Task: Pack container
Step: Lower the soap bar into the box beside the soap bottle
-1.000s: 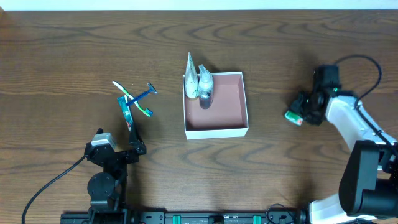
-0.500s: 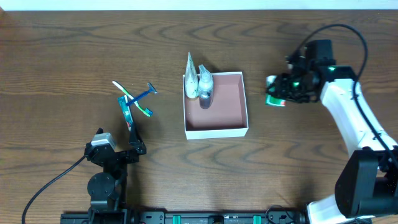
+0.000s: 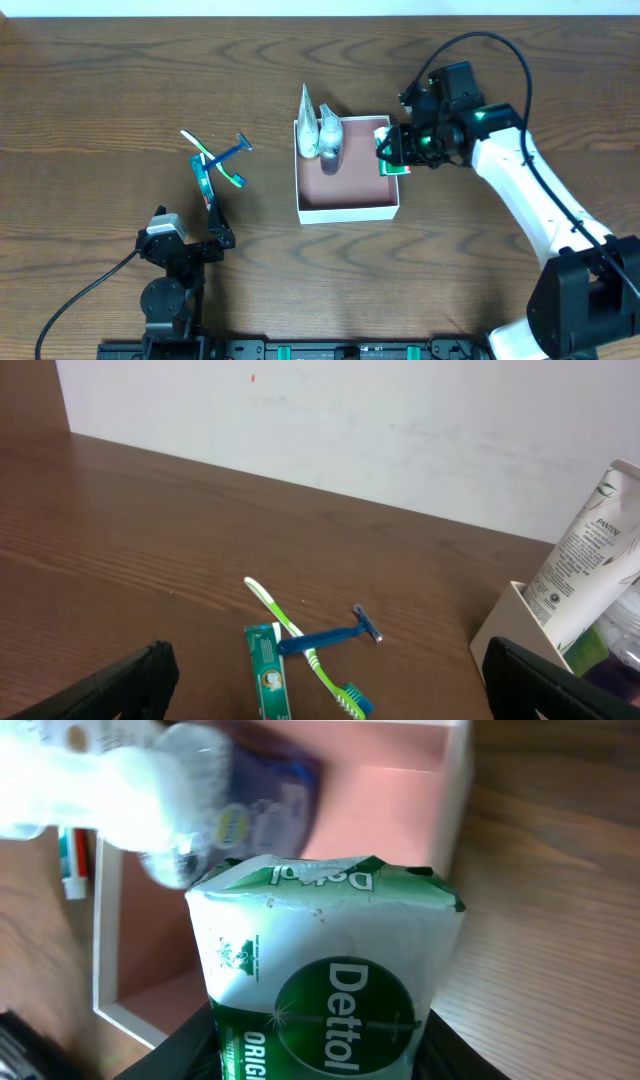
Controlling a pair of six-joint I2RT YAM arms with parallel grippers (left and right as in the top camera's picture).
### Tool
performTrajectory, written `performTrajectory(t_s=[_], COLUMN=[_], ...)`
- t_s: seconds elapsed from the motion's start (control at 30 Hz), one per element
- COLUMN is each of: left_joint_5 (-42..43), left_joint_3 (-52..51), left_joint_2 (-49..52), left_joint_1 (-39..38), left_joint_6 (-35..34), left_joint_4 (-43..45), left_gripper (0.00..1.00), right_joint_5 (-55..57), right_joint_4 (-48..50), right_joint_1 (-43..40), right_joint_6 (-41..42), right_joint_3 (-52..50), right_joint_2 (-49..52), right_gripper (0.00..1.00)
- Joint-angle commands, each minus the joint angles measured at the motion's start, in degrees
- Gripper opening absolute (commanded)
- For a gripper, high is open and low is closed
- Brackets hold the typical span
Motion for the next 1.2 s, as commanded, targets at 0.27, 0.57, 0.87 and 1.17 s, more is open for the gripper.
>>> performTrajectory(t_s=[0.27,0.57,0.87,1.17], left_joint_5=[-0.44,-0.44,-0.44,-0.44], left_joint_3=[-1.2,-1.2,-1.2,-1.2], left_joint_2=[-0.04,-0.04,-0.04,-0.04], left_joint_1=[0.35,0.35,0.35,0.35], left_joint_6=[0.52,0.52,0.52,0.52], left_joint_4=[-2.12,-2.1,-2.1,-2.1], left_gripper=[0.98,0.98,0.98,0.98], right_joint_5=[3.67,10.36,11.39,12.39], right_joint_4=[5.77,5.68,6.75,8.17], right_joint_1=[13.05,18.43,19.56,20.55], right_joint_6=[3.58,-5.4,-10.34,1.01], right_joint_3=[1.49,1.49,1.42,1.2], right_joint_2=[-0.26,-0.24,-0.24,1.6], right_gripper=[0.37,0.36,0.35,0.36])
